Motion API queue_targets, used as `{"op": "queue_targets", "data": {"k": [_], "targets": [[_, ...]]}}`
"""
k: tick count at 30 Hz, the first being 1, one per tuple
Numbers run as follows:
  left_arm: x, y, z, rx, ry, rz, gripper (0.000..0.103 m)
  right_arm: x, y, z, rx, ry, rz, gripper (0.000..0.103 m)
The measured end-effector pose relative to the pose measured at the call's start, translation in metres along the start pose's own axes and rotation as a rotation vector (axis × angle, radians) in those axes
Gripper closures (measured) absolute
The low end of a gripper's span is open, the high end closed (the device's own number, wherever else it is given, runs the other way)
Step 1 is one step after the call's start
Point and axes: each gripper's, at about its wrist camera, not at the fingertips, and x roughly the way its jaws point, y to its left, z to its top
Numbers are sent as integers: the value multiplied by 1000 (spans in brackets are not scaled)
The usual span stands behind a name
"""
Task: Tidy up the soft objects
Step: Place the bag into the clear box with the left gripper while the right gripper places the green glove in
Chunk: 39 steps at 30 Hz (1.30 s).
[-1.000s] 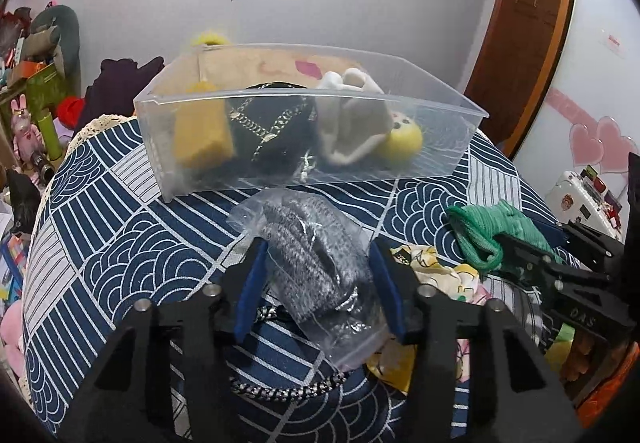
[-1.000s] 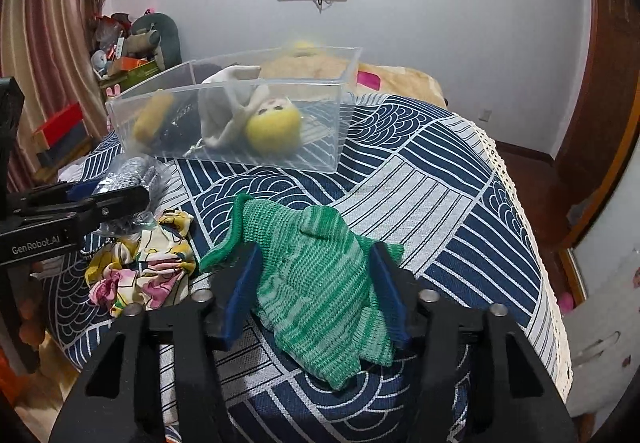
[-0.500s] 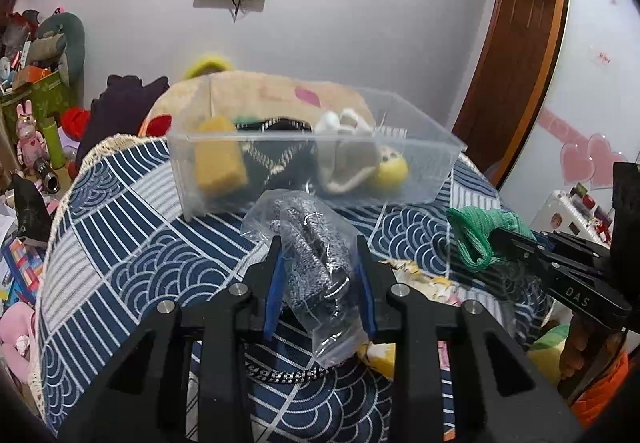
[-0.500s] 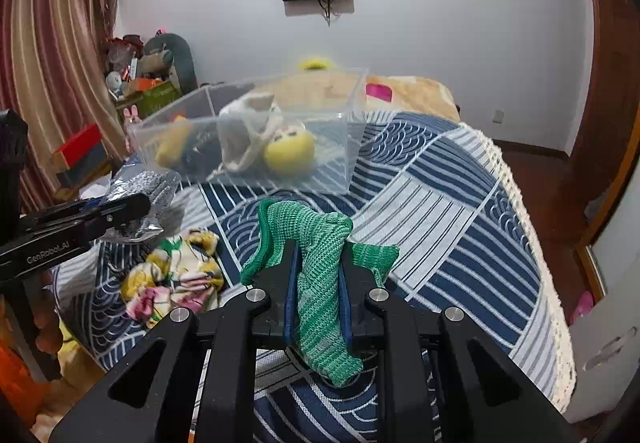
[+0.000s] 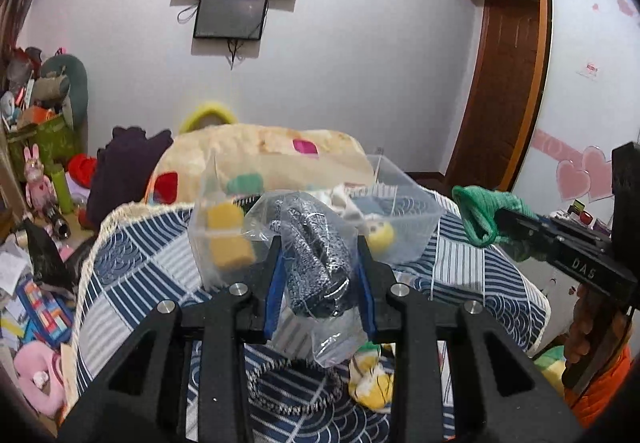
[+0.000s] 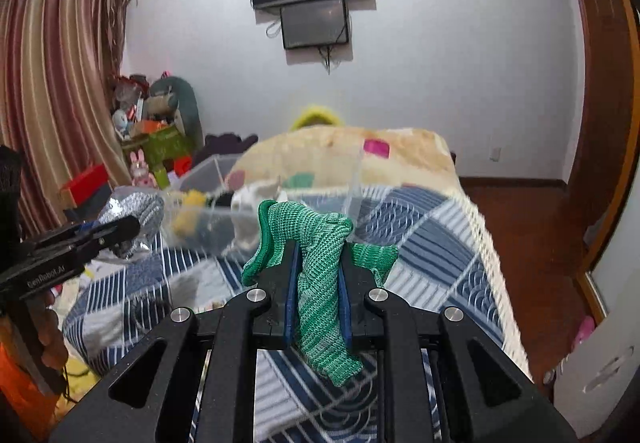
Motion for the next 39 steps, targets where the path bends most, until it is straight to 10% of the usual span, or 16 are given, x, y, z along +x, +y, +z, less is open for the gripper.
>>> {"op": "queue_targets", "data": {"k": [16, 39], "targets": [[43, -4, 41, 72, -22, 51, 71, 27, 16, 55, -15, -106, 14, 88], [128, 11, 33, 69, 136, 88, 71, 114, 26, 45, -83, 135, 4, 87]]}}
